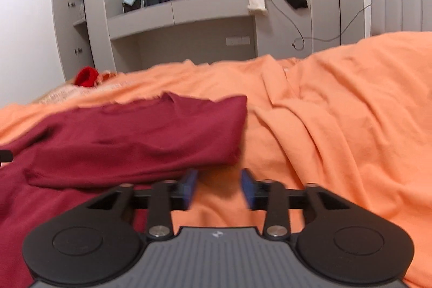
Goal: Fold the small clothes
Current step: 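Move the left gripper to the other sleeve cuff and grasp it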
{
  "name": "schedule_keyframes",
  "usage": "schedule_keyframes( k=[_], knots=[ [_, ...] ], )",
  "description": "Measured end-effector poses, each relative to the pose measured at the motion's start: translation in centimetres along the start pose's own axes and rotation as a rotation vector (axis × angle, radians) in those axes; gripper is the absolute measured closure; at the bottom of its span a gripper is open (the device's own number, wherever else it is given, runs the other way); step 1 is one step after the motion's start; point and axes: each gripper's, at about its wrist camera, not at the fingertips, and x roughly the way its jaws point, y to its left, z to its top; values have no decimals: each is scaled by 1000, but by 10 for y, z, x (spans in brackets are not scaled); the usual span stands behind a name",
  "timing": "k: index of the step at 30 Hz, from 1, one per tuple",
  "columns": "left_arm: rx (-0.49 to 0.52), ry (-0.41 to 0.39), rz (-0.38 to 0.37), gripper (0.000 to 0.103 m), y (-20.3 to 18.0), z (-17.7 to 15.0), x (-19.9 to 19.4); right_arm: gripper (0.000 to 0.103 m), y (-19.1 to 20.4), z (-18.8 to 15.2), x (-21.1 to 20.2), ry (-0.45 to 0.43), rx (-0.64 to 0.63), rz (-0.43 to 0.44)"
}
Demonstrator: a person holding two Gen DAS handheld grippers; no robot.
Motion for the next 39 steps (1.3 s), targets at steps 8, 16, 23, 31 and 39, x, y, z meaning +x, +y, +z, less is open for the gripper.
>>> schedule_keyframes(
  k=[8,16,23,31,39],
  knots=[
    [-94,-153,155,1,65,34,-65,6,29,1,-57,-80,40,155],
    [-129,-108,366,1,154,41,-104,0,71,-15,-81,-84,12,305],
    [-412,-64,366,1,244,29,-104,0,101,-41,-76,-17,-58,438],
    [-537,-51,310,2,273,32,-56,0,99,-46,-71,-28,-51,458],
    [-551,6,415,16,287,41,0,0,58,-34,-59,-41,83,387]
  ],
)
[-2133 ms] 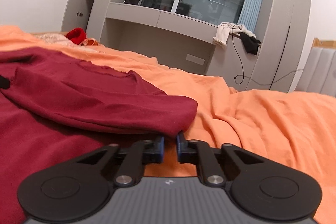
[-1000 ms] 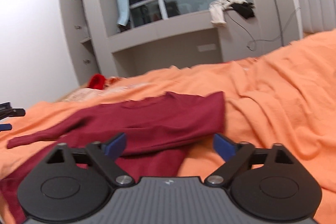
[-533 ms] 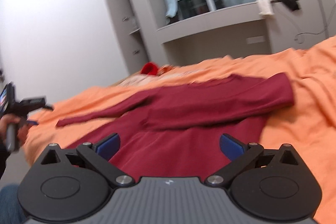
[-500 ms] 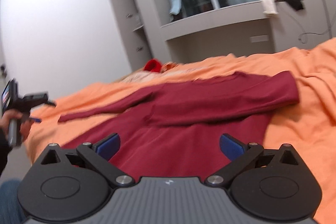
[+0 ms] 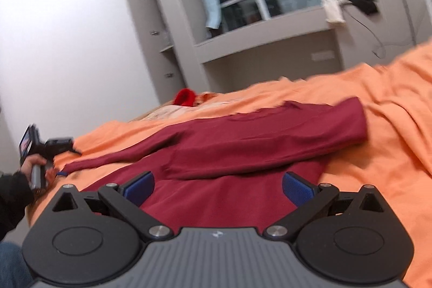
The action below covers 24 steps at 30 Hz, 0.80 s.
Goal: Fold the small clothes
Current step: 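Move the left gripper to the other sleeve cuff and grasp it, then carry the sleeve across the shirt body and open the left gripper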
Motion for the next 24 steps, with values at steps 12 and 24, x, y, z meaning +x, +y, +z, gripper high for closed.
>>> schedule_keyframes(
  k=[12,24],
  knots=[
    [-7,-62,116,96,-6,7,11,0,-21,-8,15,80,93,-1],
    [420,-495,-162,97,-115,-3,-100,0,-15,-7,19,73,92,11]
  ],
)
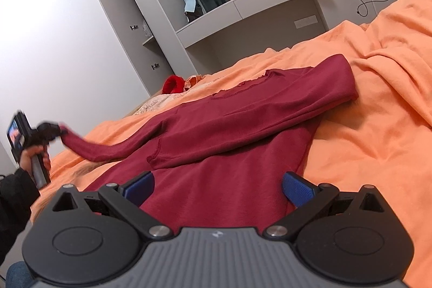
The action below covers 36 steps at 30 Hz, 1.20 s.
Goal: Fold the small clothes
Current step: 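Carry the sleeve across the shirt body and open the left gripper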
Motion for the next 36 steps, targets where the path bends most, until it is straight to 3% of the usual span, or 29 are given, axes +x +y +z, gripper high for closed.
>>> schedule_keyframes(
  k=[3,6,12,18,27,36],
  knots=[
    [119,-90,-106,97,-43,13,-30,0,3,0,-2,-10,-9,1],
    [186,-123,-201,97,-82,15,-55,0,5,0,-4,-21,-15,4],
    [163,-53,-403,97,-151,-3,-91,0,5,1,-4,-37,2,-1],
    [226,24,-581,96,-221,-57,-110,0,-5,10,-16,-89,59,-56],
    [236,185,-715,96,-250,-150,-109,0,-29,20,-21,-160,163,-151],
    [333,287,-784,87,-254,-182,-116,0,-36,18,-11,-145,180,-166]
  ],
)
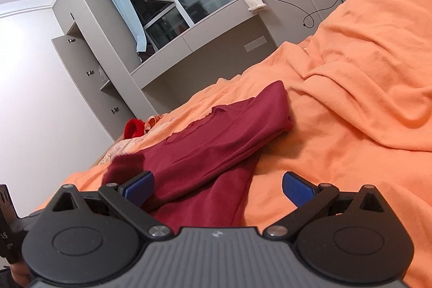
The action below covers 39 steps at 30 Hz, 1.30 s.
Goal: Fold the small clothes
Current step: 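Carry the sleeve across the shirt body and open the left gripper, then move the left gripper to the side edge of the shirt body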
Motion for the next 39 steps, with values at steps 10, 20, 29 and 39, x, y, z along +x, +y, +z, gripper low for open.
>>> schedule_keyframes(
  k=[10,20,29,39],
  knots=[
    [20,51,-34,39,7,-1,-25,0,1,-4,6,26,10,-9],
    [-116,47,61,10,48,16,-58,0,17,-5,15,67,-82,-93],
    [-331,116,364,6,140,22,-59,0,59,11,59,141,-242,-121],
    [-478,206,530,5,214,7,-37,0,111,-27,102,349,-563,-115]
  ],
)
